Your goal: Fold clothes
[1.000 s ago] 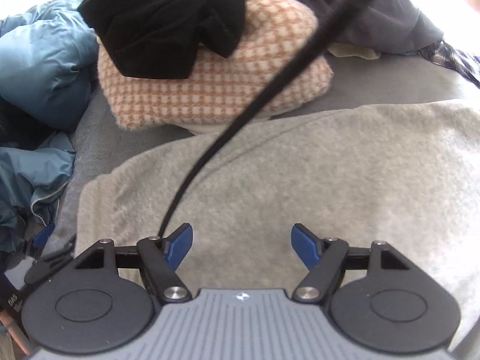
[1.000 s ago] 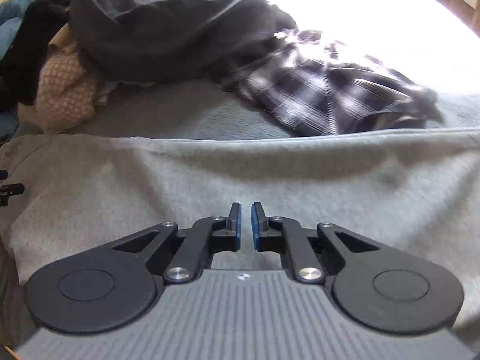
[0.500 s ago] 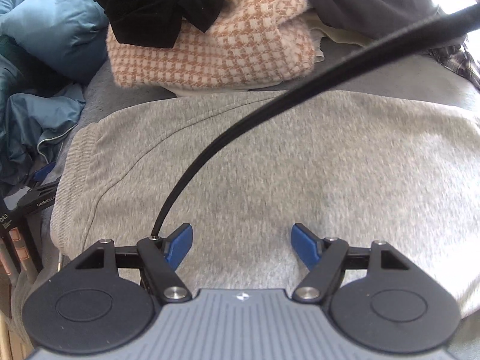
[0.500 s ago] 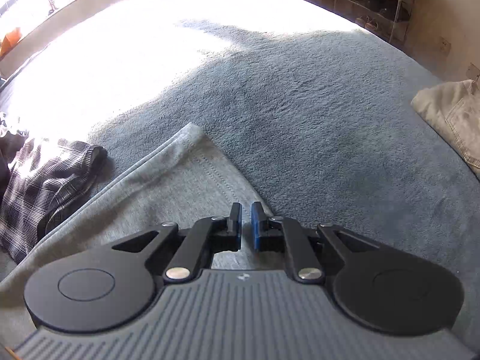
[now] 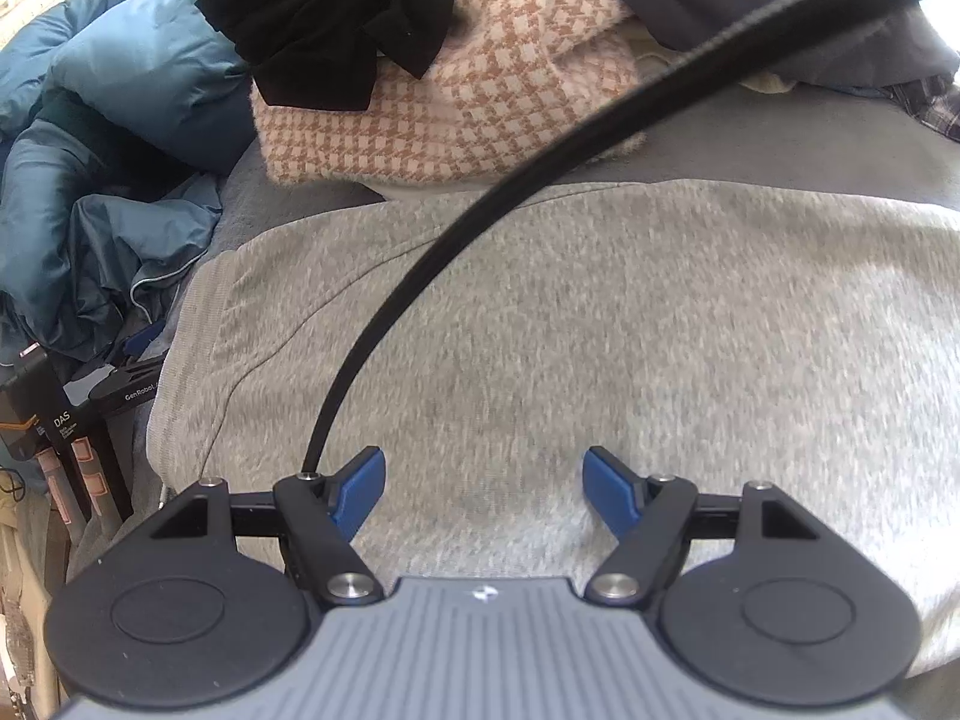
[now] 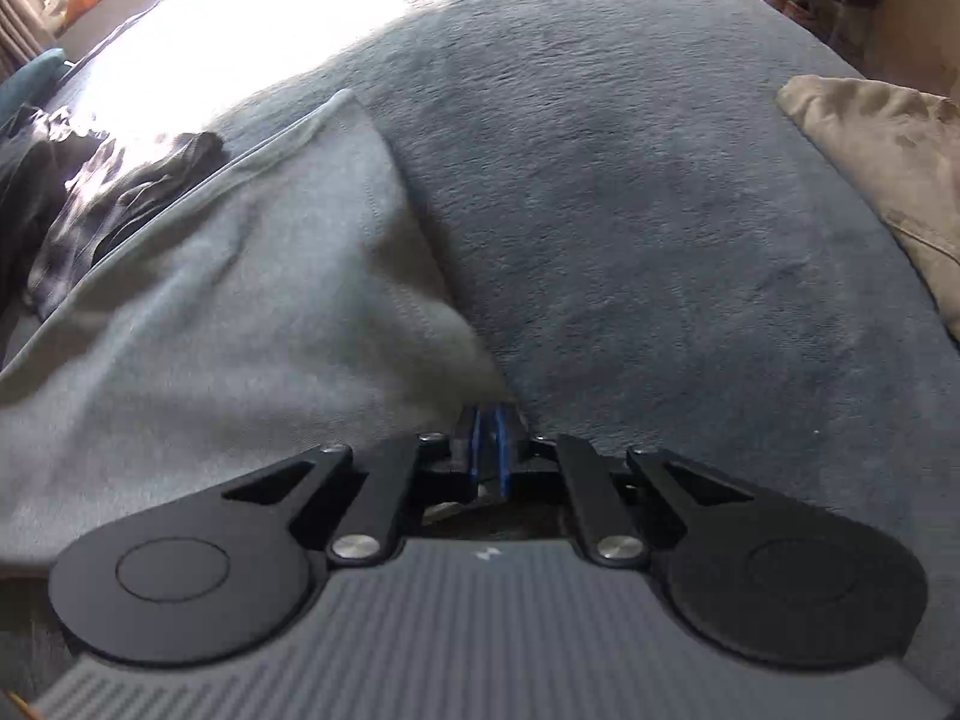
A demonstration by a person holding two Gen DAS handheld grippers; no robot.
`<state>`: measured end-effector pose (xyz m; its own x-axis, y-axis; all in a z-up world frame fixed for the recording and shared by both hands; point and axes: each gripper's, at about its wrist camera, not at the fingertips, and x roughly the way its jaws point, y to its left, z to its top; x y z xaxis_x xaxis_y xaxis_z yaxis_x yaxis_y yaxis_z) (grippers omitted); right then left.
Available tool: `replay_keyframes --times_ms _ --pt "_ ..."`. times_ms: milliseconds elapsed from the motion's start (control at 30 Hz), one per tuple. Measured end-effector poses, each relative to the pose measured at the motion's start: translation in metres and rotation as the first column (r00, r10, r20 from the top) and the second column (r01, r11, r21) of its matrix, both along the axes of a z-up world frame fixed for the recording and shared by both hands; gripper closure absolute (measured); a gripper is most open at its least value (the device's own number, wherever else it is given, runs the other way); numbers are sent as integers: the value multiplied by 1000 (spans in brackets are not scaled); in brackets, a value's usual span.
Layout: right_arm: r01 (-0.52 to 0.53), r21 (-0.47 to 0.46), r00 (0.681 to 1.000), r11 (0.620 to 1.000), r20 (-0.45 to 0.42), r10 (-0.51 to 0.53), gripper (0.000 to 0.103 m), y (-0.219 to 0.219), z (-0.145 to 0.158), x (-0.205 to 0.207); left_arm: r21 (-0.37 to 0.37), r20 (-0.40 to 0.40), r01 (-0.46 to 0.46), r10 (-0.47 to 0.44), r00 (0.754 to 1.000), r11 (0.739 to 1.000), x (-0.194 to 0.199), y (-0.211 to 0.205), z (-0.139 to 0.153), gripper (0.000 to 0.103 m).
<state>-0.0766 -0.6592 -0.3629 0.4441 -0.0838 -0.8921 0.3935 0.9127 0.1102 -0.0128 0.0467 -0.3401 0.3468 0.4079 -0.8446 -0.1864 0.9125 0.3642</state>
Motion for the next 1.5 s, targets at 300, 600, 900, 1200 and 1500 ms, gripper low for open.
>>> replay_keyframes --times_ms 300,600,900,1200,1500 --pt "-95 30 995 995 28 94 84 38 17 2 -61 24 1 0 1000 998 -10 13 0 29" --pt "118 -64 980 991 -151 -127 80 66 20 -40 -169 22 27 -23 999 985 -34 55 20 29" --pt "81 522 995 849 -95 -36 62 245 16 -22 -331 -31 4 -15 999 944 -74 103 33 29" --pt "285 845 956 452 -214 -202 51 372 -54 -19 -620 -84 -199 187 979 759 -88 149 15 29" --pt "337 847 936 410 -254 -245 49 424 -66 -1 -686 -80 -350 412 908 638 -84 185 -1 29"
